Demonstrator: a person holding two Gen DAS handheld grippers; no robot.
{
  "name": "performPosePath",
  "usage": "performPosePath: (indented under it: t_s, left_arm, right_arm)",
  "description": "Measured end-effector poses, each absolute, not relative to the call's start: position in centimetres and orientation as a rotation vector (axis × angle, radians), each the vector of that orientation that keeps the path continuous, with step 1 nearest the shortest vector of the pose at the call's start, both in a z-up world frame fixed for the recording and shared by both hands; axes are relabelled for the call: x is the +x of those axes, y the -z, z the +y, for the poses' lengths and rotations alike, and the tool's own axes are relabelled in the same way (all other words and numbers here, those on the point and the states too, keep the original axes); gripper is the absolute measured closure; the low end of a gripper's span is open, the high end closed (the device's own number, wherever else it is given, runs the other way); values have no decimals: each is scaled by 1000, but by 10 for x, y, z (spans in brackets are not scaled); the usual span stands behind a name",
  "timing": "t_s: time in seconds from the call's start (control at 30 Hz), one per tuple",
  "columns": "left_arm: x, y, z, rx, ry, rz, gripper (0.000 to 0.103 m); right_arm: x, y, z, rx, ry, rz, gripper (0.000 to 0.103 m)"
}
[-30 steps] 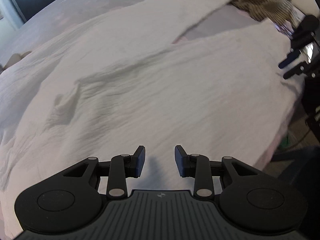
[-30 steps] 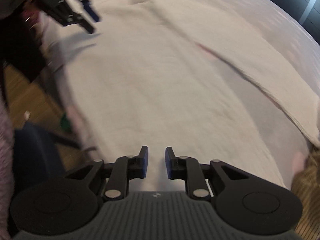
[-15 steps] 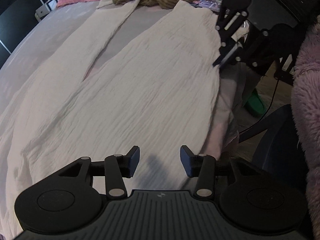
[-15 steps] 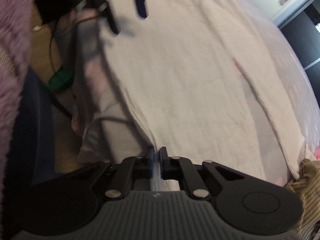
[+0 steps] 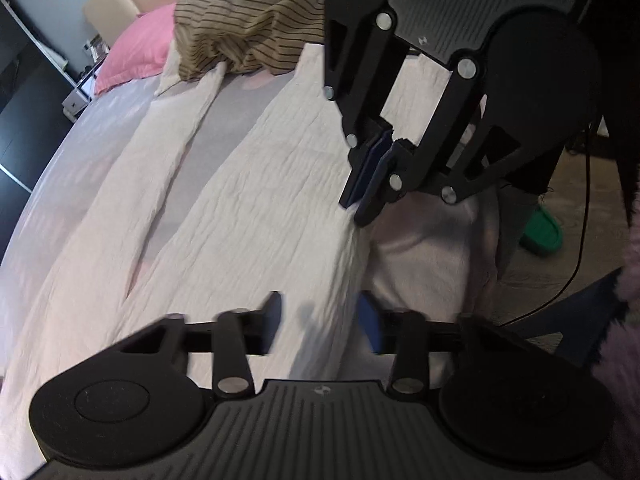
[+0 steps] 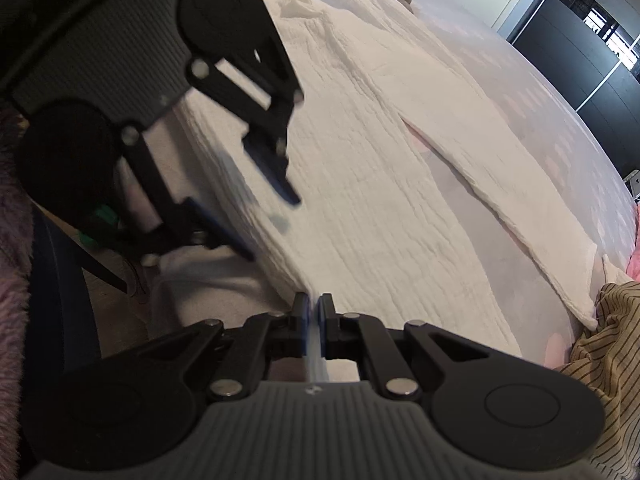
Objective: Fold clothes
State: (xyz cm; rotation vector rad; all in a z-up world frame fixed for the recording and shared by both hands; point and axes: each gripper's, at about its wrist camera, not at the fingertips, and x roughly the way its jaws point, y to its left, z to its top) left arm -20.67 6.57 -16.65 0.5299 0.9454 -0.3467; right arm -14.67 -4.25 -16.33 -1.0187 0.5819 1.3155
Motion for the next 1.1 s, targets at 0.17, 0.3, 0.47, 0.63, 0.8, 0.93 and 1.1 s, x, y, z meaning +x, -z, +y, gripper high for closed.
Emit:
performPosePath:
  t_s: [0.17,0.3,0.47,0.63,0.8,0.93,1.1]
  left_arm:
    - [-194,168,66,502,330,955,98]
    - [-187,167,67,479,322,960,99]
    - [-186,163,71,449,321,962,99]
    - [-185,158,74,419,320,963,99]
    - [-184,154,78,389,319,965,99]
    - [-188,151,78,380,332,960,98]
    - [-208,152,73,473,331,959,67]
  right_arm:
    - [-145,163,-48,-1027,-1309,575,79]
    - [-147,170,-51,-1074,-1280,575,72]
    - [-152,183,-58,-1204,-1184,560,72]
    - [-162,191,-67,-1329,-1125,516,72]
    - [-153,189,-76,-1418,-1071,525,83]
    - [-138,178,-84,-1441,-1050,543,94]
    - [-118,159,-80,-1382,-1057,561,95]
